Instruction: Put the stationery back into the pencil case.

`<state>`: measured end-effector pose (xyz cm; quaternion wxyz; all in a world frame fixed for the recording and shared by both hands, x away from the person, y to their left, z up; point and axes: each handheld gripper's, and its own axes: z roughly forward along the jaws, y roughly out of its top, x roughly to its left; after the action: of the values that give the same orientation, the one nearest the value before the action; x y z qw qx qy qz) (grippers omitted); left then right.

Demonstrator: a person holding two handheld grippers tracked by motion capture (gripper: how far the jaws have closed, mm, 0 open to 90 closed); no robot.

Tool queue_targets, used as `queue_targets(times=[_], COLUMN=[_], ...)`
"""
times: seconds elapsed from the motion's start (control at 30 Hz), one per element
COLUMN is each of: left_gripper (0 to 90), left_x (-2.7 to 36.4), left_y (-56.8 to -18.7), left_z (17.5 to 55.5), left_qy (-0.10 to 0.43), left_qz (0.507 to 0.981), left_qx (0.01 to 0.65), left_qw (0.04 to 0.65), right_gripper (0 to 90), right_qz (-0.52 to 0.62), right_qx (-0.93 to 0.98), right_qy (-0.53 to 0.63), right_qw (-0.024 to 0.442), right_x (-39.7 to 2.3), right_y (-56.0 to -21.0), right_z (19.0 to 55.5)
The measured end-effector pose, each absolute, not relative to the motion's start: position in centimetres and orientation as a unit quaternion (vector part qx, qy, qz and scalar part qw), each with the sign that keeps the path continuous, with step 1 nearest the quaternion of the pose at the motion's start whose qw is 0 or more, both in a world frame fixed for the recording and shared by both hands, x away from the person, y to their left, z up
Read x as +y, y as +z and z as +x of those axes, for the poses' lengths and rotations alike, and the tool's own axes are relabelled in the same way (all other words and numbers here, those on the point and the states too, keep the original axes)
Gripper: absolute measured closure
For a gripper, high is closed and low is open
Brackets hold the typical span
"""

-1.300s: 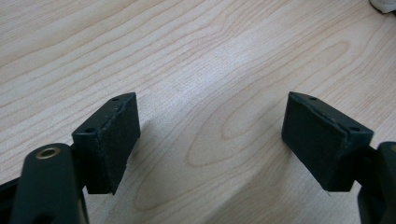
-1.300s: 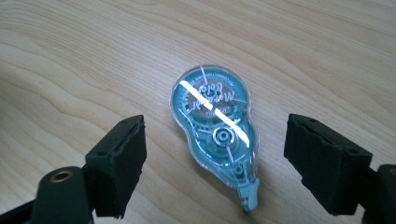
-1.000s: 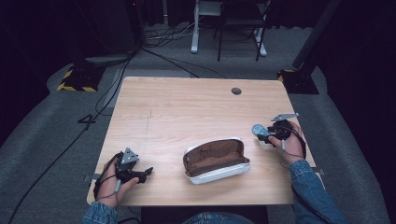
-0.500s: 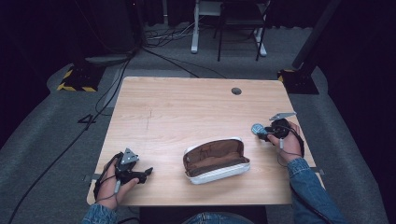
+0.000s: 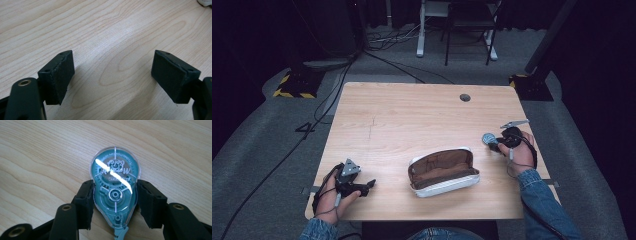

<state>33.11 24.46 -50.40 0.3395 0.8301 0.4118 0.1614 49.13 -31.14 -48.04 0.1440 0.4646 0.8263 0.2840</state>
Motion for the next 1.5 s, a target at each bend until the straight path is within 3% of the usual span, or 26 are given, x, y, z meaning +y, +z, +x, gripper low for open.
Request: queue_targets(times=[1.5], left_gripper=[14.2], left_x=[24.0], left_y=[-50.4], left_z=[34.0], left_qy=[0.159], left_qz=[0.831], left_qx=[0.414], left_qw=[0.337], right_gripper=[50.3], right_qz=[0.415], right_qx=[0.824], right_qy=[0.347], right_qw=[0.171], right_x=[-29.6], right_y=[-39.6], right_z=[43.6])
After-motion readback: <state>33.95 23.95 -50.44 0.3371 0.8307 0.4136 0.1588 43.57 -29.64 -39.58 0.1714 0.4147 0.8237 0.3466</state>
